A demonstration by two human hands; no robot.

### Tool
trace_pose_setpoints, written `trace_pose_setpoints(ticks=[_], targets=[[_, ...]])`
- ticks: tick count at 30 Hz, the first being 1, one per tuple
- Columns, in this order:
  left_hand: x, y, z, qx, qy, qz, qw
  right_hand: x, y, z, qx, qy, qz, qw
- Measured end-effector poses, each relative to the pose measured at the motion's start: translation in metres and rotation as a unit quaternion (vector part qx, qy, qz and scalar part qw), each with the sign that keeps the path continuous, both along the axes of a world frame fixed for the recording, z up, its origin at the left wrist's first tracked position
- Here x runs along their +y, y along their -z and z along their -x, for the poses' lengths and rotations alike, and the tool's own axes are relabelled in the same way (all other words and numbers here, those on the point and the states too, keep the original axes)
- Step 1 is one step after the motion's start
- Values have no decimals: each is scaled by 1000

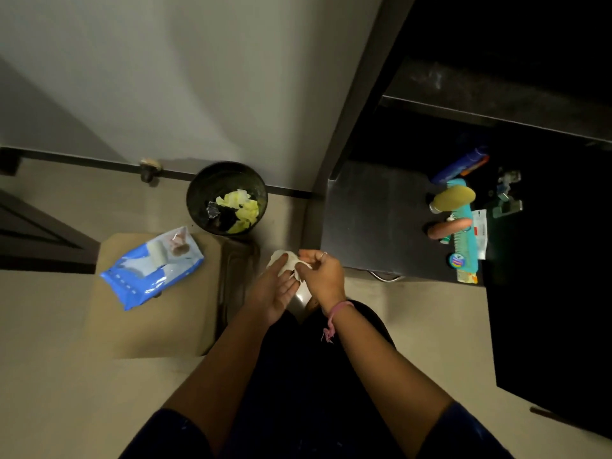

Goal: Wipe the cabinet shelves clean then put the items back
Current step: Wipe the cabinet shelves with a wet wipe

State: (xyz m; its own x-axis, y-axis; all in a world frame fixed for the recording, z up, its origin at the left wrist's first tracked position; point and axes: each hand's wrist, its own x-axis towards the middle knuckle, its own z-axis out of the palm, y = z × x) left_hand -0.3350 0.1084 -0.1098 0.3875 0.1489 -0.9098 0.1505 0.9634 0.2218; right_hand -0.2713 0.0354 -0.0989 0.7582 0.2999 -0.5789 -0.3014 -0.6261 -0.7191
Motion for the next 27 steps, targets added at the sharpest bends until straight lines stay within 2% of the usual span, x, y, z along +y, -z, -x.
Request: trace_pose_setpoints(ticks=[4,10,17,21,27], targets=[[19,1,-4,15,-44,-19,999,31,-2,-6,7,-22,-11,1000],[78,2,-23,3,-134,-88,987,106,-16,-32,-33,-136,-1,990],[150,-10,-59,-9,-181,-117,976,190,-34,-67,-81,-165,-37,982],[158,-15,-54,18,-174,-121,977,184,-31,-80,-100,-130,-31,986],[117,-13,-30,34,-124,-90,988,118,-24,-84,-60,-45,-24,997]])
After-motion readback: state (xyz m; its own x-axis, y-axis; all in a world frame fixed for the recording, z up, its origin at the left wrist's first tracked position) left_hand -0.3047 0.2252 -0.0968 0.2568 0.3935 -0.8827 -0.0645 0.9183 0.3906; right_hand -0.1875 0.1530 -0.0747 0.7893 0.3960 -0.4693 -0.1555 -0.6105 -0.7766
